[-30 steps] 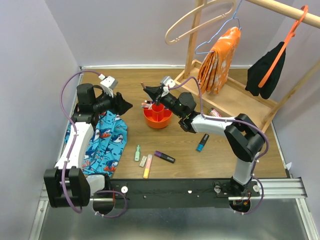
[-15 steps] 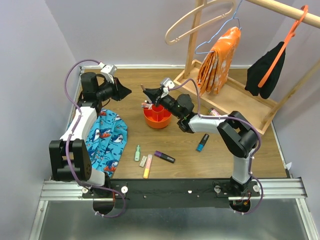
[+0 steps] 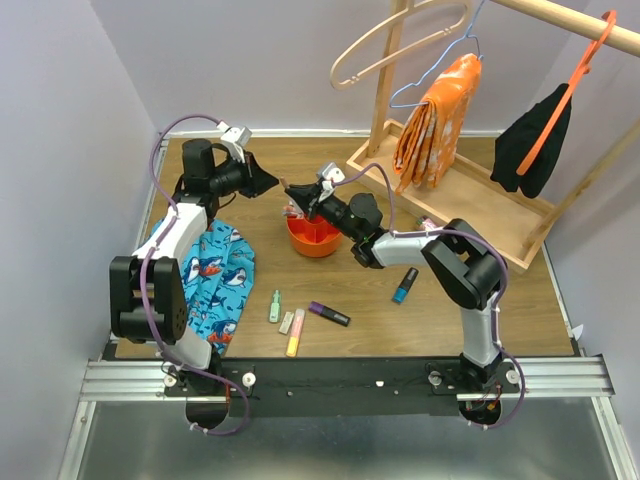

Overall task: Sort the stationery into containers
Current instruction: Place the pen in the storage box.

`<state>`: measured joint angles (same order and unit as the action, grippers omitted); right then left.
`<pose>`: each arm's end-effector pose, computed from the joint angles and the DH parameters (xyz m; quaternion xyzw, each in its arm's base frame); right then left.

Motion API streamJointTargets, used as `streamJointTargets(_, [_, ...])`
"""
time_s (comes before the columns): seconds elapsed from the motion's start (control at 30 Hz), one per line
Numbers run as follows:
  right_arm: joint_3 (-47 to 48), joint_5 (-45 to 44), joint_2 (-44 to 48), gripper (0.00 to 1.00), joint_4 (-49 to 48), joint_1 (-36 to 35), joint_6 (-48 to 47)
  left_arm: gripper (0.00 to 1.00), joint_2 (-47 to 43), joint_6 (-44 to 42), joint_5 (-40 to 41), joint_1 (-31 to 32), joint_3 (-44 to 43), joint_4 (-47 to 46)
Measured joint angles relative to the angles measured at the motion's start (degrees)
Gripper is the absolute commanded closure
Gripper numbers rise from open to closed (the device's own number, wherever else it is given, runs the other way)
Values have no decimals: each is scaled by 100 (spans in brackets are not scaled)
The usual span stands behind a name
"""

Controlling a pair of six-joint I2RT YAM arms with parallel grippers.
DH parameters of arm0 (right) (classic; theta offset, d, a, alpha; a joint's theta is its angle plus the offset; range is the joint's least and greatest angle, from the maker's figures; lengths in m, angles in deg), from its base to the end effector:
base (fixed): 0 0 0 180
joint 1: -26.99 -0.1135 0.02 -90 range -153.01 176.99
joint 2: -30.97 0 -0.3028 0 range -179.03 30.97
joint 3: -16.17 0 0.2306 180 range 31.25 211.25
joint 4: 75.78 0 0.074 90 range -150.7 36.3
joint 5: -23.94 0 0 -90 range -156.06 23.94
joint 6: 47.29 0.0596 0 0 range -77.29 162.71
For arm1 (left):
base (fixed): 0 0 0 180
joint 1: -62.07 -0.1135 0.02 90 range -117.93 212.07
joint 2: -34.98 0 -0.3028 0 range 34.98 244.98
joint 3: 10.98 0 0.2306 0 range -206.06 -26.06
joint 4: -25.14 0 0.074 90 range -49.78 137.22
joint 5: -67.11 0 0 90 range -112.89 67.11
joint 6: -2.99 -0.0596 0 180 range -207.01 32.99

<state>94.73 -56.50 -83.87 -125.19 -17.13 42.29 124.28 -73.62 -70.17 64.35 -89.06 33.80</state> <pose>0.3251 0.3290 0.2820 -0.2952 0.5485 0.3386 0.7052 0.3481 -0.0577 0.3325 0.1567 0.7686 -0.3969 0.4766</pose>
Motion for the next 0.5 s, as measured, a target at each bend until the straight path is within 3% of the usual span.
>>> streamJointTargets(0.5, [0,7,-299,99,-72,72,20,87,293,24,-46,236,-129,-149])
